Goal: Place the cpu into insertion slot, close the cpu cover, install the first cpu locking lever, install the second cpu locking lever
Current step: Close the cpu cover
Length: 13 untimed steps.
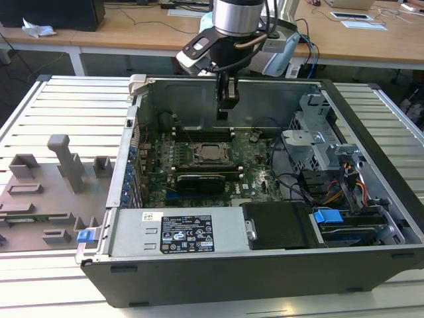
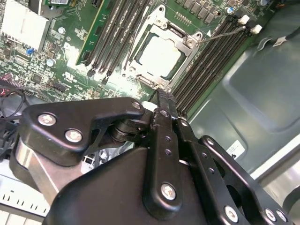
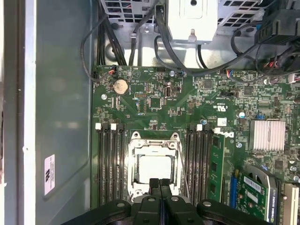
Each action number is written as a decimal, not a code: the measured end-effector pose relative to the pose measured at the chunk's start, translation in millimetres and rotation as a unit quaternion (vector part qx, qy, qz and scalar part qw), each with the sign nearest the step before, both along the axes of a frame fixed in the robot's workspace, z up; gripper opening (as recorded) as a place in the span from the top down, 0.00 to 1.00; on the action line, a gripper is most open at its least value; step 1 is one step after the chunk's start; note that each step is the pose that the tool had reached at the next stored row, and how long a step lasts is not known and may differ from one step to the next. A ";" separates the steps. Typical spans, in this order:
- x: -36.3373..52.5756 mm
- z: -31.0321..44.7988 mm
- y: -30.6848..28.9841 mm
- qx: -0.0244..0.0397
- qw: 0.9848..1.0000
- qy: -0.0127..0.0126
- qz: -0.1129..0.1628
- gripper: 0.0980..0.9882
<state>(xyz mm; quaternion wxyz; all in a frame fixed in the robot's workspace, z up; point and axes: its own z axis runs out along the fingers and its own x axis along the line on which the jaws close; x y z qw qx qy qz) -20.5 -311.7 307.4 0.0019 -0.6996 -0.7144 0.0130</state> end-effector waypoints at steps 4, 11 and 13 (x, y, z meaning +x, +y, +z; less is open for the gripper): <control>0.0 6.0 0.0 0.000 1.000 0.000 0.000 0.99; 0.1 19.1 0.0 0.000 1.000 0.000 0.000 0.99; 0.1 23.3 0.0 0.000 1.000 0.000 0.000 0.99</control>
